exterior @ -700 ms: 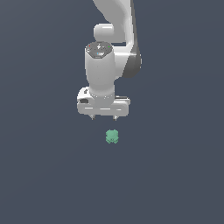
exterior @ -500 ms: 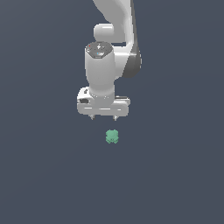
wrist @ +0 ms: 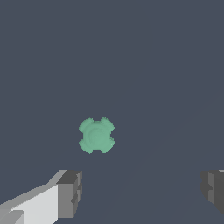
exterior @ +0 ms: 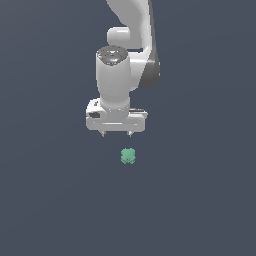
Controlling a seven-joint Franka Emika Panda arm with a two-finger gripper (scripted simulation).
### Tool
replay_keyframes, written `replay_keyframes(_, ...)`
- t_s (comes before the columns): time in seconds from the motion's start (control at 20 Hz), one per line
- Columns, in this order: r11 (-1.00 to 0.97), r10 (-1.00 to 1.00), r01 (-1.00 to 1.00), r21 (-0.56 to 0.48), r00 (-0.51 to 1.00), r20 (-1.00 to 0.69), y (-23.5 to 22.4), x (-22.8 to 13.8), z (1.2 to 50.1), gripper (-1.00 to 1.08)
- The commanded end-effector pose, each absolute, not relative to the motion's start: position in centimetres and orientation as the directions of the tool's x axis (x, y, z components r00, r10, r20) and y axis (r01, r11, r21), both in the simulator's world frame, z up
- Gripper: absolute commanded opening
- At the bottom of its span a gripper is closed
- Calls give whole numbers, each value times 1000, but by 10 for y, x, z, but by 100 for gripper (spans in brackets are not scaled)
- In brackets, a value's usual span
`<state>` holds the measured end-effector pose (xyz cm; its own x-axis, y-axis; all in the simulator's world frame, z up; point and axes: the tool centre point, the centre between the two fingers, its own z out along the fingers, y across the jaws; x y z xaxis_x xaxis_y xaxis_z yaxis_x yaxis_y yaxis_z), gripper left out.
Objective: Pick up the object and move it to a goal position.
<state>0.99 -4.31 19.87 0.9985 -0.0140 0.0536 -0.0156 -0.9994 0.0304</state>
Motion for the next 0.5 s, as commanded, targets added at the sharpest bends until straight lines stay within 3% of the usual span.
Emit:
replay_keyframes(0.0, -999, -14, -15, 30, 999, 53, -42, 10, 197, 100)
replay_keyframes(0.45, -1000, -7, -7, 21, 999, 34, -27, 17, 158, 100)
